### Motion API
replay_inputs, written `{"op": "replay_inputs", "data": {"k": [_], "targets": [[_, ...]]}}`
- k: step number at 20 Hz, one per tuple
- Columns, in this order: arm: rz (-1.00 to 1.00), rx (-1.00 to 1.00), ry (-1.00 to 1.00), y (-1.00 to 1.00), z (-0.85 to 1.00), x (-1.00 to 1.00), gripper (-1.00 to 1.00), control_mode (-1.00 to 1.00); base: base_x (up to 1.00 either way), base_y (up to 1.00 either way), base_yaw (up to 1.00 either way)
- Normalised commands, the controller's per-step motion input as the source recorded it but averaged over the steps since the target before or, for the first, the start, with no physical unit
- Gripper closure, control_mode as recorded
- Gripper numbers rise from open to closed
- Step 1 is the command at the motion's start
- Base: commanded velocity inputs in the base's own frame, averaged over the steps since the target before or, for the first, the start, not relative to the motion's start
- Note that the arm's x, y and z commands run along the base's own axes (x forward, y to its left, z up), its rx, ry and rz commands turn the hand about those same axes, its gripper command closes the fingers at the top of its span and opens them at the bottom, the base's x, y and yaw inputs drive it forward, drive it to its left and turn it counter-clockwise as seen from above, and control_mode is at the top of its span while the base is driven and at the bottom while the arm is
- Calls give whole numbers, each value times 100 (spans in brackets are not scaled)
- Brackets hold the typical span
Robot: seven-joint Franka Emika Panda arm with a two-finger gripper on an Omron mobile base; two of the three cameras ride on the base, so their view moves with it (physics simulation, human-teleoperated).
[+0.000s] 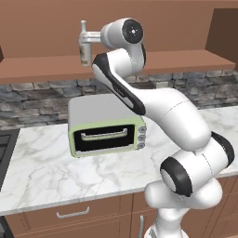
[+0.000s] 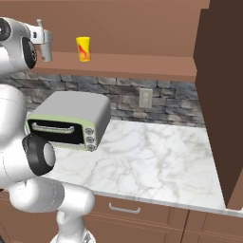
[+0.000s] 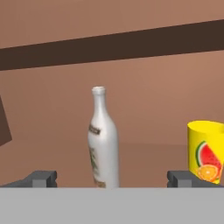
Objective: Open the cabinet directly in front. Then move the liquor and the cup to the dining counter with the candle on it.
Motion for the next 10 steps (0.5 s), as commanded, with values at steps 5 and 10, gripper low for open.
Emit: {"op": "replay_inputs", "data": {"k": [5, 10], "targets": [[0, 0, 0, 20, 0, 27, -100, -100, 0, 0, 0], [0, 0, 0, 22, 0, 29, -100, -100, 0, 0, 0]]}}
